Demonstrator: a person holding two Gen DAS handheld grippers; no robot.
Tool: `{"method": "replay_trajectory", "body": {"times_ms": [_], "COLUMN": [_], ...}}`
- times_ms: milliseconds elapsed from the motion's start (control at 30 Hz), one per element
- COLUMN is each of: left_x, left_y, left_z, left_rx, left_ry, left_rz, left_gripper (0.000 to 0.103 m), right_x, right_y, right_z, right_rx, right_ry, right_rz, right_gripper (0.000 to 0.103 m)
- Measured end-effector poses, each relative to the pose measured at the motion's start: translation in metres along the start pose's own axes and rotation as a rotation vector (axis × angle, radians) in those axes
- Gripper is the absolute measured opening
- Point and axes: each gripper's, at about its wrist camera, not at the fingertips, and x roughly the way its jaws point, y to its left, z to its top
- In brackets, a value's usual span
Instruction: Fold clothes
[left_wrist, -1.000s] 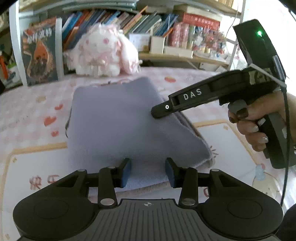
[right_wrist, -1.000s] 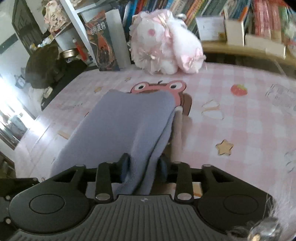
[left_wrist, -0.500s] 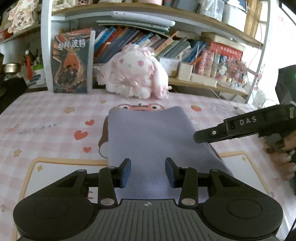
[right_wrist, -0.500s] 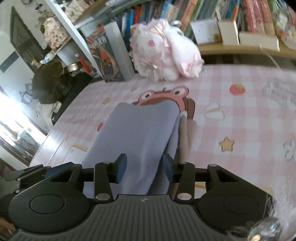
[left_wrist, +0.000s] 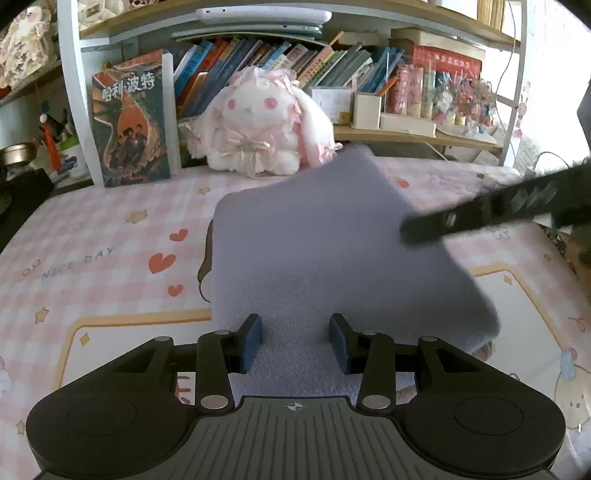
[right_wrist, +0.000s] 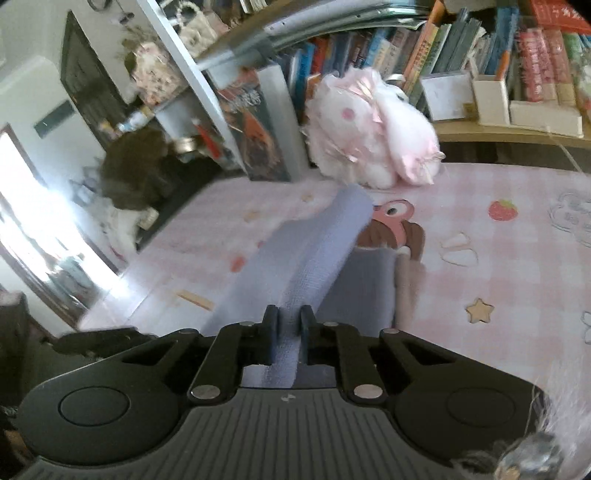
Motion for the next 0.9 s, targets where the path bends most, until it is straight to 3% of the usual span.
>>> {"method": "replay_trajectory", "body": {"times_ms": [100,167,233,267,333,433,467,633,900], "left_x": [-0.002,-0.003,-0.005,-0.006,-0.010,-0.016,-0.015,0.008,0.045], "left_y": [0.002,0.004,0.005,0.006,0.012,0.031,0.038,0.065,0.088], "left_z": [0.001,0.002,0.003,0.003,0.004,0.007,0.008,0.007,-0.001], "left_rx": [-0.014,-0.023,-0.032,-0.036,-0.072,-0.181,-0.222,-0.374,-0.494], "left_ry": [-0.003,-0.004,-0.006,-0.007,-0.025,-0.064,-0.064,-0.003,0.110], "left_rz": [-0.001,-0.002,-0.002,-0.002,-0.002,-0.026,-0.042,-0.106,-0.248], "left_gripper": [0.041,0.042,0.042,0.049,0.060,0.074,0.079,0.081,0.081], "right_x": [0.029,0.030,0.024,0.020,0.011,0.005,0.004,0.007,0.018], "right_y": [-0.020,-0.027,-0.022,-0.021,-0.022,-0.030,-0.033,-0.044,-0.037], "right_z": [-0.009,-0.010,-0.008,-0.007,-0.007,-0.009,-0.010,-0.022,-0.031], "right_rx": [0.068,0.109,0.072,0.057,0.060,0.119,0.142,0.312,0.453], "right_ry": [0.112,0.104,0.101,0.093,0.074,0.094,0.107,0.161,0.162], "right_rz": [-0.071,-0.046,-0.046,-0.053,-0.057,-0.058,-0.060,-0.044,-0.079], "right_gripper": [0.012,0.013,0.017,0.021,0.046,0.058,0.059,0.062,0.062]}}
